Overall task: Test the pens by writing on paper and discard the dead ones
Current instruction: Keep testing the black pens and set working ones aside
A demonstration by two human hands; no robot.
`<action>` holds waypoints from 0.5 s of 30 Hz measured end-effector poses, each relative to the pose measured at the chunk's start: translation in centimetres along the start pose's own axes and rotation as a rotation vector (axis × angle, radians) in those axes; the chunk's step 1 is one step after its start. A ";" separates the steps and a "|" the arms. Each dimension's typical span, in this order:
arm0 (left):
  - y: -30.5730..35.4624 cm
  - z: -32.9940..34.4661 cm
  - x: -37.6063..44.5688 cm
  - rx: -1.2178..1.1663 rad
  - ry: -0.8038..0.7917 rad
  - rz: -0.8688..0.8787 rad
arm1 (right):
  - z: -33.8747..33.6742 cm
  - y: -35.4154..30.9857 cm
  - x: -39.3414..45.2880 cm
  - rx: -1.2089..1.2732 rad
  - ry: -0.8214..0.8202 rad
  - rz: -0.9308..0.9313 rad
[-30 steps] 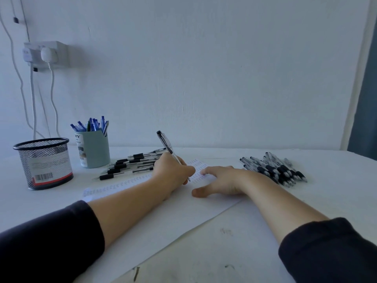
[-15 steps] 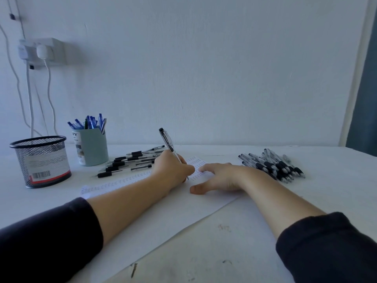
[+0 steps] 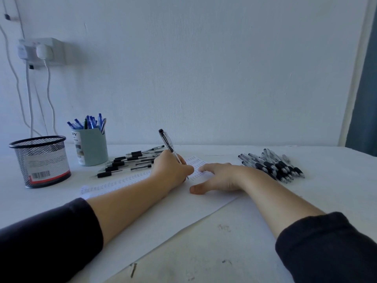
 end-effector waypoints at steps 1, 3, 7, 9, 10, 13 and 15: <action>0.0 0.0 0.0 -0.002 0.002 0.000 | 0.0 0.0 0.0 0.004 0.002 -0.003; -0.1 0.0 -0.1 -0.007 0.003 0.000 | 0.0 0.0 0.0 0.015 0.000 -0.004; 0.0 0.1 -0.1 0.005 -0.003 -0.005 | 0.0 0.1 0.1 0.025 0.001 -0.009; 0.1 0.1 -0.2 0.008 -0.003 -0.002 | 0.0 0.0 0.1 0.025 0.000 -0.013; 0.1 0.1 -0.2 0.007 -0.003 0.000 | 0.0 0.0 0.1 0.026 -0.003 -0.014; 0.2 0.0 -0.3 0.008 0.000 -0.001 | 0.0 -0.1 0.0 0.027 -0.008 -0.010; 0.2 0.0 -0.3 0.013 0.002 0.001 | 0.0 -0.1 -0.1 0.027 -0.004 -0.010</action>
Point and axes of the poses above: each hand's wrist, its own x-axis towards the middle knuckle, its own z-axis out of the palm, y = z × x, the point moved 8 cm from there along x, towards the middle knuckle, and after that the axes turned 8 degrees about -y, right-handed, at the moved point
